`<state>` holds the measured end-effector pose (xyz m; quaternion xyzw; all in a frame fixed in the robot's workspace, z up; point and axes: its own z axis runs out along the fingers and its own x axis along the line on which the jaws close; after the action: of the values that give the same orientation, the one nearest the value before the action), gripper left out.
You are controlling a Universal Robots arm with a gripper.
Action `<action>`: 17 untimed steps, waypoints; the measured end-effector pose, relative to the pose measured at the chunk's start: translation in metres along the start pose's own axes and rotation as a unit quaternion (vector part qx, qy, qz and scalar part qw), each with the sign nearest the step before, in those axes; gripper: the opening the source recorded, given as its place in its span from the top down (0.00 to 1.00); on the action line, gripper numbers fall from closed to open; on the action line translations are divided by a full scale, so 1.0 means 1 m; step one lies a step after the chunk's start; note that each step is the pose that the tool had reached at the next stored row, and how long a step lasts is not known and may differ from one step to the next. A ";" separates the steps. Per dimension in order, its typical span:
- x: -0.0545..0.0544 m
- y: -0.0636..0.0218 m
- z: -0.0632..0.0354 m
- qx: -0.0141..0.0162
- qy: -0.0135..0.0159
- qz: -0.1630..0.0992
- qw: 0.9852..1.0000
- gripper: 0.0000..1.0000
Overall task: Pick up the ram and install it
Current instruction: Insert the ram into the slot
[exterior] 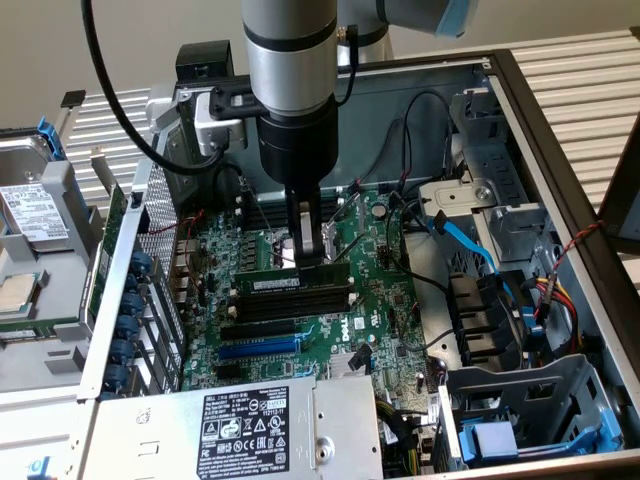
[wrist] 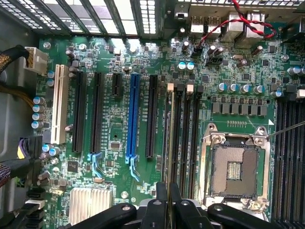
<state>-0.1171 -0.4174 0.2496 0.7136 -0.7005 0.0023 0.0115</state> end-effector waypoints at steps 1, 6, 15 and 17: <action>0.000 0.0000 0.0001 0.000 0.000 0.000 1.000 0.86; 0.000 0.0000 0.0014 0.000 0.000 -0.001 1.000 0.86; 0.000 0.0015 0.0046 0.000 0.000 -0.002 1.000 0.86; 0.000 0.0016 0.0048 0.000 0.000 -0.002 1.000 0.86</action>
<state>-0.1188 -0.4174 0.2448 0.7151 -0.6989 0.0023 0.0116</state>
